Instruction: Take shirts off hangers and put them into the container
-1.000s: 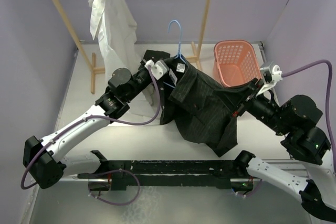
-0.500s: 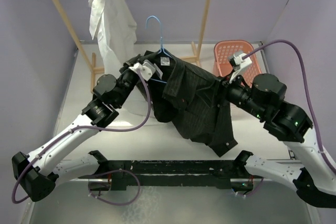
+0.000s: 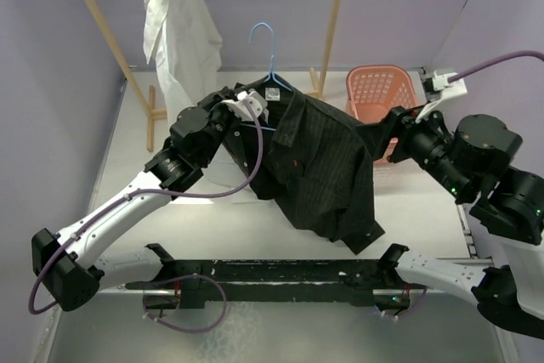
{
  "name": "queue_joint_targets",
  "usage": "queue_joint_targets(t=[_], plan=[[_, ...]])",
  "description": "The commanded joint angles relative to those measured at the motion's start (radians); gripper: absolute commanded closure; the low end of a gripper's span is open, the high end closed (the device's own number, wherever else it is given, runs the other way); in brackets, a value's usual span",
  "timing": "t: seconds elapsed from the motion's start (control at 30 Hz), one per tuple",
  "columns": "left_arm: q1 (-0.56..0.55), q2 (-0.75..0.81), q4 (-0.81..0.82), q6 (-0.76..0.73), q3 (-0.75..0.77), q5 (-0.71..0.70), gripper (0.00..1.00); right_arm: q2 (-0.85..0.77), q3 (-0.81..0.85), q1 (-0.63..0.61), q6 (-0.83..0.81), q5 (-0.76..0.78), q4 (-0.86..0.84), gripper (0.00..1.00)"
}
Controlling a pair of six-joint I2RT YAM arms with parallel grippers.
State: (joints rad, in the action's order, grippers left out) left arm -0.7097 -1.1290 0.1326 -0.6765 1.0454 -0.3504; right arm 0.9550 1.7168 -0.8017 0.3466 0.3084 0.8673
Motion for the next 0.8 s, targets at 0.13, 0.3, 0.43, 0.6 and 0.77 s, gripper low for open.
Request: queue_joint_targets(t=[0.13,0.3,0.43,0.6,0.77], plan=[[-0.058,-0.091,0.005,-0.106,0.156,-0.172,1.00,0.002,0.088,-0.004,-0.022,0.053,0.031,0.38],[-0.120,-0.144,0.043,-0.164,0.228,-0.246,1.00,0.018,0.007,-0.004,0.032,-0.080,-0.088,0.40],[-0.162,-0.165,0.049,-0.214,0.269,-0.290,1.00,0.040,-0.061,-0.004,0.049,-0.100,-0.174,0.40],[-0.203,-0.155,0.052,-0.253,0.297,-0.324,1.00,0.048,-0.116,-0.004,0.069,-0.118,-0.261,0.40],[-0.245,-0.170,0.073,-0.299,0.309,-0.367,1.00,0.079,-0.133,-0.004,0.095,-0.145,-0.305,0.40]])
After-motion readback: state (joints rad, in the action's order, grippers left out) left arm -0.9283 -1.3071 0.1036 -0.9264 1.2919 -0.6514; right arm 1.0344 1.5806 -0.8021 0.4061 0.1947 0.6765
